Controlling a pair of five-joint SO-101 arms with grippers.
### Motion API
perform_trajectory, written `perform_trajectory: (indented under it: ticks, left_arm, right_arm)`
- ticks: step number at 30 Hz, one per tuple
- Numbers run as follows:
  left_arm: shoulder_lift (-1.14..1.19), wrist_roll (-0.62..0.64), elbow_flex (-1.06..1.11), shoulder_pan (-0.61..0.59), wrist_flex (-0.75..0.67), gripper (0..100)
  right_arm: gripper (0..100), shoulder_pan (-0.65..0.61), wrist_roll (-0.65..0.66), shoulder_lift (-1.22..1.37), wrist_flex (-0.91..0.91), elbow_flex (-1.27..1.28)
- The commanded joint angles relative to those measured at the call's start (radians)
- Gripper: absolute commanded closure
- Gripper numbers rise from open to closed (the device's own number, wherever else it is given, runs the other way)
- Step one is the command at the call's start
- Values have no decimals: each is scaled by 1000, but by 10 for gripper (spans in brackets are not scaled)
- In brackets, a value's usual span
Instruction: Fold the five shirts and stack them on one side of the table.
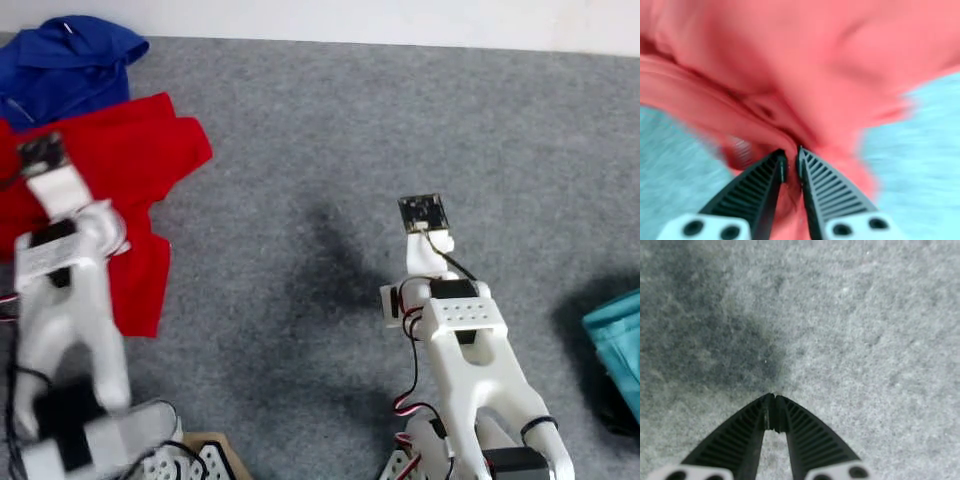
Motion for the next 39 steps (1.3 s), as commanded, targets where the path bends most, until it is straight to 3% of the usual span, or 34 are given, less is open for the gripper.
perform_trajectory:
  ticks: [1, 4, 8, 14, 18, 26, 34, 39]
  left_arm:
    - [-254, 68, -30, 242, 26, 994]
    - [-375, 95, -31, 466, 12, 994]
    - [-458, 170, -31, 720, -175, 994]
    - [-483, 176, -31, 974, -631, 994]
    - [-486, 170, -91, 1030, -830, 994]
    - [-489, 175, -346, 800, -572, 994]
    - [-483, 173, -343, 593, -44, 994]
    - [-489, 175, -275, 496, 23, 994]
  right_arm:
    - [991, -5, 5, -19, -13, -7]
    - [991, -1, 5, -21, -13, -7]
    - [991, 1, -3, -21, -13, -7]
    - [991, 33, -74, -22, -15, -12]
    - [991, 35, -74, -22, -15, -12]
    - [991, 35, -74, -22, -15, -13]
    - [991, 36, -126, -22, -41, -13]
    - [991, 36, -132, -22, -41, -13]
